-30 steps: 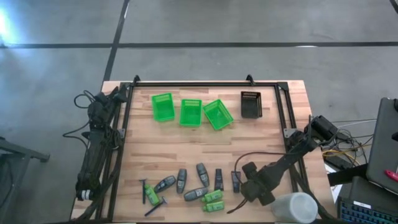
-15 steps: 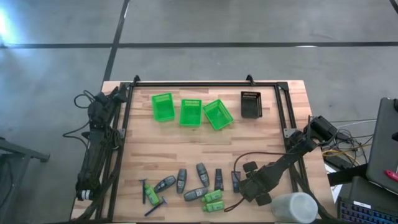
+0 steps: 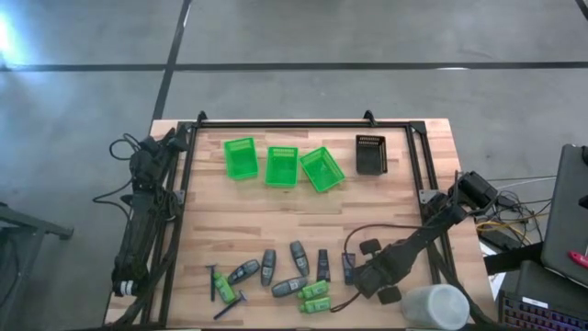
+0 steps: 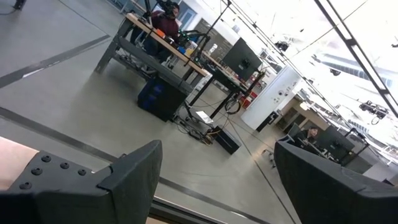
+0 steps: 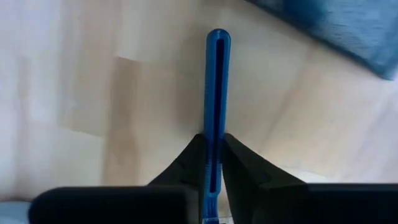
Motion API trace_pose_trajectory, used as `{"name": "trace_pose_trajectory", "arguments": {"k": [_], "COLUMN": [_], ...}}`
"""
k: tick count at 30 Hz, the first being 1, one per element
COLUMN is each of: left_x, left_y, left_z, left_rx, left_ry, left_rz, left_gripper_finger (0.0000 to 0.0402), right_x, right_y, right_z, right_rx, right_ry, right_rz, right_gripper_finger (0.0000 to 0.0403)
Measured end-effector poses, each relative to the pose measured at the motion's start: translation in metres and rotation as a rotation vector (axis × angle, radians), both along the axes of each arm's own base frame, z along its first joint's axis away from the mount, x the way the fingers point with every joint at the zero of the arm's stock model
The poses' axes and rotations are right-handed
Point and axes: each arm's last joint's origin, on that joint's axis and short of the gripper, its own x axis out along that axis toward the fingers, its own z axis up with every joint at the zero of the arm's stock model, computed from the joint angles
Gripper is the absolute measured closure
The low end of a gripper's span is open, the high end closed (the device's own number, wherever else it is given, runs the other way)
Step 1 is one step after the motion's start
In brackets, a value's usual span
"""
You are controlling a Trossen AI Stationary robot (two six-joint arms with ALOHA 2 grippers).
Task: Pick & Place Travel size toiletries
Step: Put the razor into the right green bin
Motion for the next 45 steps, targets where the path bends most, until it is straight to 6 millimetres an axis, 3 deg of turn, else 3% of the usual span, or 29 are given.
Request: {"name": "trace_pose_trajectory", "arguments": {"k": [7, 12, 15, 20, 24, 27, 30, 35, 37, 42, 45], "left_x": [0.000, 0.000, 0.000, 0.000, 0.000, 0.000, 0.000, 0.000, 0.000, 0.000, 0.000], "left_y": [0.000, 0.000, 0.000, 0.000, 0.000, 0.000, 0.000, 0.000, 0.000, 0.000, 0.000], "left_z": [0.000, 0.000, 0.000, 0.000, 0.000, 0.000, 0.000, 0.000, 0.000, 0.000, 0.000], "left_rx": [0.000, 0.000, 0.000, 0.000, -0.002, -0.002, -0.002, -0.003, -0.003, -0.004, -0.006], "left_ry": [0.000, 0.000, 0.000, 0.000, 0.000, 0.000, 0.000, 0.000, 0.000, 0.000, 0.000], "left_rz": [0.000, 0.000, 0.000, 0.000, 0.000, 0.000, 0.000, 0.000, 0.000, -0.006, -0.006], "left_gripper_finger": [0.0086, 0.0086, 0.0086, 0.0086, 0.0086, 0.0086, 0.0086, 0.0086, 0.0086, 0.0086, 0.0086], "right_x": [0.001, 0.001, 0.006, 0.015, 0.024, 0.037, 0.045, 0.052, 0.056, 0.077, 0.092], "right_y": [0.000, -0.013, -0.030, -0.079, -0.132, -0.173, -0.212, -0.271, -0.288, -0.311, -0.322], "right_z": [0.019, 0.039, 0.055, 0.086, 0.104, 0.112, 0.107, 0.084, 0.084, 0.105, 0.101], "right_rx": [0.043, 0.067, 0.088, 0.108, 0.172, 0.261, 0.297, 0.234, 0.240, 0.227, 0.163], "right_ry": [-0.039, -0.054, -0.105, -0.236, -0.345, -0.426, -0.414, -0.394, -0.429, -0.564, -0.551], "right_rz": [-0.067, -0.250, -0.427, -0.743, -1.018, -1.187, -1.325, -1.446, -1.466, -1.388, -1.316], "right_gripper_finger": [0.0379, 0.0379, 0.0379, 0.0379, 0.0379, 0.0379, 0.0379, 0.0379, 0.0379, 0.0378, 0.0378]}}
